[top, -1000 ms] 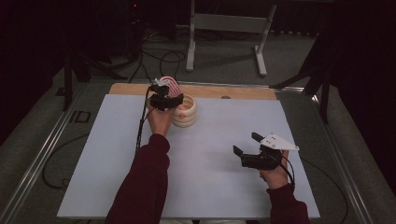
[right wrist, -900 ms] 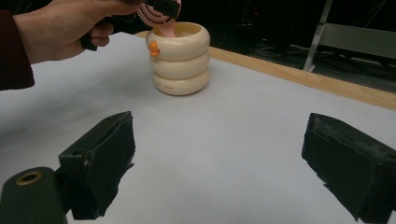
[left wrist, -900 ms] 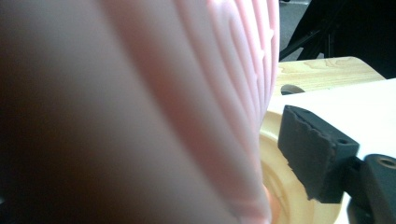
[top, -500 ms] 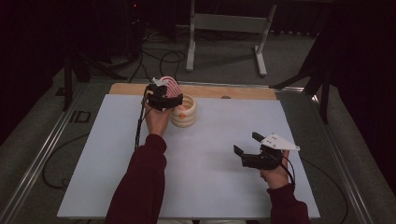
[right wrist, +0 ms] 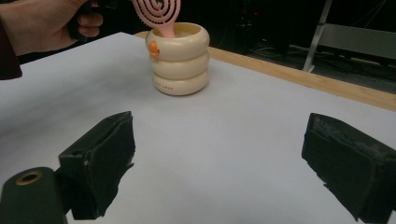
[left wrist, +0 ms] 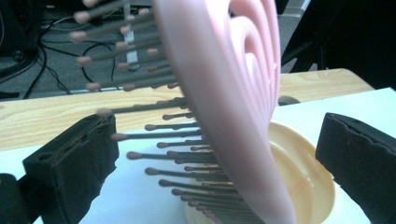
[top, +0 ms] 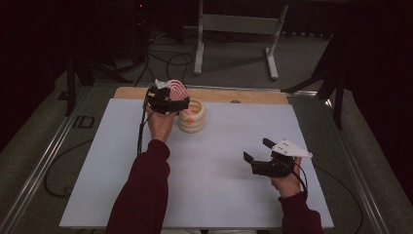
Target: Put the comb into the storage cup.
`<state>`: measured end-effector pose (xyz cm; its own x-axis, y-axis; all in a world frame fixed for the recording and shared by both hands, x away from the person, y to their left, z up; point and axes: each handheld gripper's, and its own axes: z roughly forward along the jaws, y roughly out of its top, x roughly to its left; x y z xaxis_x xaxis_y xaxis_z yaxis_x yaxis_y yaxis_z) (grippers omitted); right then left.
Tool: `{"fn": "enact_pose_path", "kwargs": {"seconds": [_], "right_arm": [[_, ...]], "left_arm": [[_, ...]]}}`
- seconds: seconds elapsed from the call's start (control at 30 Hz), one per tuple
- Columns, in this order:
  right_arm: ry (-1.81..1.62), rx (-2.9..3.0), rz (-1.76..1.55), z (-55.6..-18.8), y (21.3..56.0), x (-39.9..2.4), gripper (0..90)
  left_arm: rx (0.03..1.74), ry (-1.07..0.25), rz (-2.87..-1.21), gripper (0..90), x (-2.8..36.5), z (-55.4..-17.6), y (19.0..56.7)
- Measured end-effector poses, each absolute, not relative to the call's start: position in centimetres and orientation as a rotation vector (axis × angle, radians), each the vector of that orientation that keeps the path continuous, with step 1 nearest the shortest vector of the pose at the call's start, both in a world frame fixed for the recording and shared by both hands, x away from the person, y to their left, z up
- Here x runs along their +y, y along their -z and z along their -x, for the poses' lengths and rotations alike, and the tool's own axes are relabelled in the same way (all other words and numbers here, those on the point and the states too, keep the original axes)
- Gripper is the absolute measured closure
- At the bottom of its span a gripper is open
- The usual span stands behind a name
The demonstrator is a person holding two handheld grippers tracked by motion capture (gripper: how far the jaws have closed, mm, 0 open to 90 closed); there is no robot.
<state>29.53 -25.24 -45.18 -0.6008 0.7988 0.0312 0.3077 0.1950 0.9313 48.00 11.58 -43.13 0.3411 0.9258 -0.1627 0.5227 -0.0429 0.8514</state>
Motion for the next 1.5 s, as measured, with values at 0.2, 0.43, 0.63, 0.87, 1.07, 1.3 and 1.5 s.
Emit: {"fn": "enact_pose_path", "kwargs": {"seconds": [0.2,0.43,0.63,0.87,1.07,1.3,1.5], "right_arm": [[-1.393,2.011,-1.029,-29.6,45.2,-25.2,9.4],[-1.395,2.013,-1.031,-29.5,45.3,-25.1,9.4],[-1.392,2.017,-1.028,-29.6,45.3,-25.1,9.4],[-1.386,2.02,-1.025,-29.6,45.3,-25.0,9.4],[-1.384,2.024,-1.03,-29.6,45.4,-25.0,9.4],[-1.381,2.028,-1.025,-29.6,45.5,-24.9,9.3],[-1.378,2.03,-1.028,-29.6,45.5,-24.9,9.3]], "left_arm": [[1.29,-0.572,-1.695,0.0,12.3,-47.6,42.9],[1.263,-0.582,-1.683,0.0,13.6,-46.8,42.3],[1.215,-0.598,-1.695,0.0,14.4,-45.6,41.6],[1.161,-0.567,-1.725,0.0,15.7,-44.2,41.4],[1.126,-0.571,-1.751,0.0,16.9,-42.9,41.4],[1.087,-0.636,-1.747,0.0,18.5,-40.5,41.0],[1.064,-0.63,-1.788,0.0,19.8,-38.9,41.5]]}}
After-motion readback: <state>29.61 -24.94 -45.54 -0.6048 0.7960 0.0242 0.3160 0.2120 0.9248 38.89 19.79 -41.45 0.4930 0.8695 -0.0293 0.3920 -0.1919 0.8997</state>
